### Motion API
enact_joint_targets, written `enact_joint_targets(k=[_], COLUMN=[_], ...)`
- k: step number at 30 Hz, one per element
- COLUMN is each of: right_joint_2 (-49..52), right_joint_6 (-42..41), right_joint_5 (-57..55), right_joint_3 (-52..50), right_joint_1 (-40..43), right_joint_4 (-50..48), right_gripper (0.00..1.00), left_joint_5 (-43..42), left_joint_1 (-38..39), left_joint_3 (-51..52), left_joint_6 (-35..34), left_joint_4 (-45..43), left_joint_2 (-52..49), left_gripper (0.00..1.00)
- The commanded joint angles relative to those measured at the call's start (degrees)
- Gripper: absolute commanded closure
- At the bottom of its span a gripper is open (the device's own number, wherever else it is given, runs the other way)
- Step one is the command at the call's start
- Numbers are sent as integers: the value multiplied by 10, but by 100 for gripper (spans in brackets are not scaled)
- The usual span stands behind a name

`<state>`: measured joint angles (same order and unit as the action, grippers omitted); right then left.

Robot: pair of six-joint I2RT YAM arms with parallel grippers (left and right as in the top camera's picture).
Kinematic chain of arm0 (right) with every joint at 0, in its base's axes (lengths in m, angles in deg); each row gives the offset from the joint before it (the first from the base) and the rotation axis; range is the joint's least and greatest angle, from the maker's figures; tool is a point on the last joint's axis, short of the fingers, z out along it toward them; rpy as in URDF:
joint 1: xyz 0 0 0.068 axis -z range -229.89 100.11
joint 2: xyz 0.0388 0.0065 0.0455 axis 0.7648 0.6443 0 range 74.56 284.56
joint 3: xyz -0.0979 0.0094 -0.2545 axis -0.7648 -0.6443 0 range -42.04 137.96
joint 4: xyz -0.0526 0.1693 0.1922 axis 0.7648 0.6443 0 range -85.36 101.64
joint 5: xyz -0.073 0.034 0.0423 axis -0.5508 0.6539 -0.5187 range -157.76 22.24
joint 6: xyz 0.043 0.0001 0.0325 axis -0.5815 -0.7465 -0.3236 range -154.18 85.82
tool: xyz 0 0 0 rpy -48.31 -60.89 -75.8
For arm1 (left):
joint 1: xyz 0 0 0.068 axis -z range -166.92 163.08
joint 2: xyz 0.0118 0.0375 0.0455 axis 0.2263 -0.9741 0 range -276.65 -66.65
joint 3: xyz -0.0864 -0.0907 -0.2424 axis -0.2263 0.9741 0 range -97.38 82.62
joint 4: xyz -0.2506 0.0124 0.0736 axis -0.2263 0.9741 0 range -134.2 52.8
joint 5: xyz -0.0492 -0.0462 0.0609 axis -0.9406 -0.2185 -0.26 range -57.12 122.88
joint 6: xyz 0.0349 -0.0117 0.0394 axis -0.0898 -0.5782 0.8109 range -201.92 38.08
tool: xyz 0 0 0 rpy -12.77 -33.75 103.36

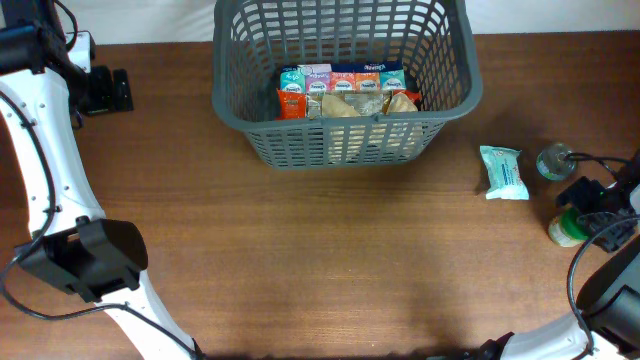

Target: Pack container

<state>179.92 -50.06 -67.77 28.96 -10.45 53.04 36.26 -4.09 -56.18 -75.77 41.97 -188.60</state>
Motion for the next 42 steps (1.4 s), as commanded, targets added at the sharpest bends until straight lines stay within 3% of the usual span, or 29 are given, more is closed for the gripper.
enact_joint_targets(k=[1,8,16,21,25,27,36,42], right_joint_2=[16,22,27,28,25,19,-73,-160], right_joint_6=[-8,-12,-12,-11,-12,-11,16,85], right_joint_5=[-11,-11,-11,-6,11,15,85,131], right_joint_3=[-4,-4,-4,-4,5,19,204,411], right_joint_1=[0,0,0,0,0,0,-16,-111], right_joint_4=[1,2,7,9,24,39,167,240], right_gripper=[9,11,34,59,69,69,77,80], left_joint_5=[-6,-6,-6,-6,-6,-6,-6,-6], left_joint_1=[-2,-3,-3,-3,-3,-3,-3,-3], left_joint_3=[0,0,0,0,0,0,0,0], left_joint_6=[-7,-7,-7,-7,-7,-7,-7,-7], left_joint_4=[0,0,0,0,0,0,0,0], left_joint_2=[0,0,0,0,0,0,0,0], left_gripper=[1,1,1,1,1,1,1,1])
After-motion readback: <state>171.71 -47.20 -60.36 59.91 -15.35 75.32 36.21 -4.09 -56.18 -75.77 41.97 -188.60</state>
